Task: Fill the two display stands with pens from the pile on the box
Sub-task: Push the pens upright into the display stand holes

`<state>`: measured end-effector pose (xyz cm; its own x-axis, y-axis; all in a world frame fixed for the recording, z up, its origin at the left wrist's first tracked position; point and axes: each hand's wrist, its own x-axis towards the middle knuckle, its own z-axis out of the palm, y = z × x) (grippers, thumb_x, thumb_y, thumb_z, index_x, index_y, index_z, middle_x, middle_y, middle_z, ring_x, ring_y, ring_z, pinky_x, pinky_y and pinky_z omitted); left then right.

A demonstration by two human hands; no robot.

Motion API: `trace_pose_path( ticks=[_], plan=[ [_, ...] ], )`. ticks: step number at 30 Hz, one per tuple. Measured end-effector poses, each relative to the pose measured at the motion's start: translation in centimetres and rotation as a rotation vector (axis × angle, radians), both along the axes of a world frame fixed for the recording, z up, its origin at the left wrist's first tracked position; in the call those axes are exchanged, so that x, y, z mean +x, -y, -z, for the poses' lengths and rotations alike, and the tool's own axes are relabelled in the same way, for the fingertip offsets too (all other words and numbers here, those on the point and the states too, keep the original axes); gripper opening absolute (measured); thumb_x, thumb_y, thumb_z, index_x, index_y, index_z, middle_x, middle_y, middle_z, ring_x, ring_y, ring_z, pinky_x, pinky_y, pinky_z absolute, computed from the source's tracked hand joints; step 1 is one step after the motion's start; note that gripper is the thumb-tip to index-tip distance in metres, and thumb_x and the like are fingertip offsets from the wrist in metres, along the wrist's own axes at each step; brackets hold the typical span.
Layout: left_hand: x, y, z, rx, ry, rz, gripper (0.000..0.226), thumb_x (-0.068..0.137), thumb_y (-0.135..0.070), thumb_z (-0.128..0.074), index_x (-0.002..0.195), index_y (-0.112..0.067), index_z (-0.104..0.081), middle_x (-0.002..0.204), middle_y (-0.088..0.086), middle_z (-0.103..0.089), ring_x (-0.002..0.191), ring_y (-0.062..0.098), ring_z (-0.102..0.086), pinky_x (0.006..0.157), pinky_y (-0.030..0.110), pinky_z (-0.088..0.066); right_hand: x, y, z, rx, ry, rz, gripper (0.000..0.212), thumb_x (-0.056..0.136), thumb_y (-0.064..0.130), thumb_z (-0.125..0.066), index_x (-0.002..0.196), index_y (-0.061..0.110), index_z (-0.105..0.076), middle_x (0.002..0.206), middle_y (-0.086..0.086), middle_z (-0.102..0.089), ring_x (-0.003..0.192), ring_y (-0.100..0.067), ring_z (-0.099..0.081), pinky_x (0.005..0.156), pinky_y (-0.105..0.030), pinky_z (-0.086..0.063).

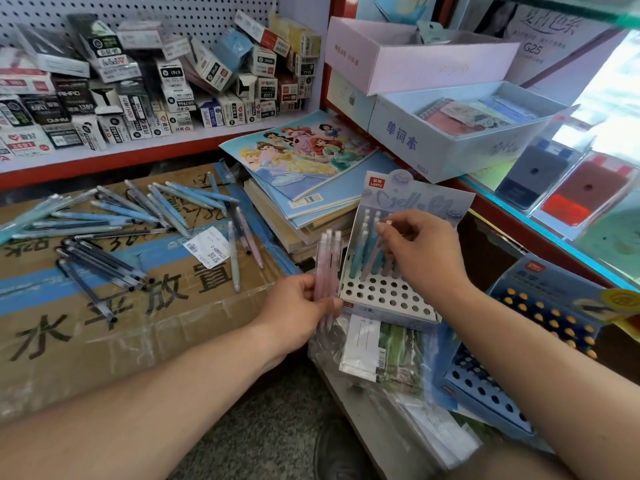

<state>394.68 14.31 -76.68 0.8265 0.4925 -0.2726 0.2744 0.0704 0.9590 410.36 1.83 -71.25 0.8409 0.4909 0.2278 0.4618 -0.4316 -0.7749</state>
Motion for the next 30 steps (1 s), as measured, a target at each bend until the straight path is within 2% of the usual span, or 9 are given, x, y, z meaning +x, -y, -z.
trace_pose_path(
  ticks=[3,6,10,14,17,21,25,30],
  plan=[
    [0.0,0.0,0.1,-0.001,0.000,0.002,0.018,0.089,-0.007,-0.076,0.106,-0.014,-0.075,0.096,-0.002,-0.079,0.090,0.008,-0.075,0.072,0.014,-0.057,0.0,-0.1,-0.1,0.010,0.012,0.006,0.007,0.096,0.036,-0.068,0.097,0.031,-0.073,0.081,0.010,-0.071,0.077,-0.010,-0.069,0.074,-0.045,-0.062],
    [0.0,-0.1,0.2,0.013,-0.001,0.002,0.019,0.089,-0.007,-0.076,0.106,-0.015,-0.075,0.097,-0.002,-0.079,0.091,0.009,-0.075,0.073,0.014,-0.057,0.0,-0.1,0.0,-0.005,0.033,0.010,0.007,0.097,0.036,-0.068,0.098,0.031,-0.073,0.083,0.012,-0.070,0.080,-0.008,-0.068,0.077,-0.042,-0.061],
    [0.1,0.0,0.3,0.009,-0.003,-0.001,0.018,0.089,-0.007,-0.076,0.107,-0.013,-0.075,0.097,0.000,-0.079,0.092,0.011,-0.075,0.079,0.020,-0.060,0.2,-0.2,0.5,-0.077,0.024,-0.014,0.010,0.097,0.034,-0.068,0.094,0.027,-0.074,0.078,0.009,-0.070,0.075,-0.011,-0.067,0.076,-0.043,-0.060],
    [0.2,0.0,0.4,0.013,-0.009,0.006,0.018,0.089,-0.008,-0.076,0.105,-0.016,-0.075,0.098,-0.002,-0.079,0.094,0.011,-0.075,0.085,0.027,-0.060,0.3,-0.4,0.8,-0.162,0.068,-0.024,0.015,0.097,0.035,-0.066,0.101,0.022,-0.073,0.082,0.007,-0.069,0.078,-0.014,-0.066,0.079,-0.043,-0.059],
    [0.2,0.0,0.3,0.026,-0.013,0.012,0.018,0.090,-0.008,-0.076,0.105,-0.016,-0.075,0.098,-0.002,-0.079,0.094,0.011,-0.075,0.086,0.027,-0.060,0.6,-0.7,0.9,-0.175,0.104,-0.009,0.017,0.095,0.034,-0.070,0.105,0.020,-0.069,0.086,0.009,-0.066,0.079,-0.014,-0.066,0.079,-0.040,-0.059],
    [0.2,0.1,0.3,0.036,-0.012,0.014,0.017,0.090,-0.008,-0.075,0.105,-0.018,-0.075,0.097,-0.003,-0.079,0.091,0.009,-0.075,0.080,0.022,-0.060,0.7,-0.8,1.3,-0.243,0.190,0.013,0.017,0.093,0.035,-0.073,0.094,0.021,-0.064,0.078,0.011,-0.060,0.076,-0.012,-0.061,0.075,-0.036,-0.056],
    [0.1,0.1,0.2,0.044,-0.018,0.019,0.017,0.090,-0.009,-0.075,0.106,-0.017,-0.075,0.098,-0.003,-0.079,0.091,0.008,-0.075,0.077,0.019,-0.060,0.5,-1.0,1.5,-0.283,0.213,-0.010,0.022,0.090,0.035,-0.076,0.087,0.020,-0.062,0.074,0.007,-0.061,0.076,-0.016,-0.060,0.073,-0.038,-0.054],
    [0.2,0.3,0.2,0.040,-0.033,0.034,0.017,0.090,-0.011,-0.076,0.105,-0.017,-0.075,0.098,-0.004,-0.079,0.095,0.010,-0.075,0.089,0.031,-0.060,0.4,-0.8,1.3,-0.308,0.197,-0.002,0.028,0.088,0.047,-0.075,0.089,0.022,-0.063,0.075,0.011,-0.060,0.076,-0.013,-0.060,0.073,-0.039,-0.056]
  ],
)
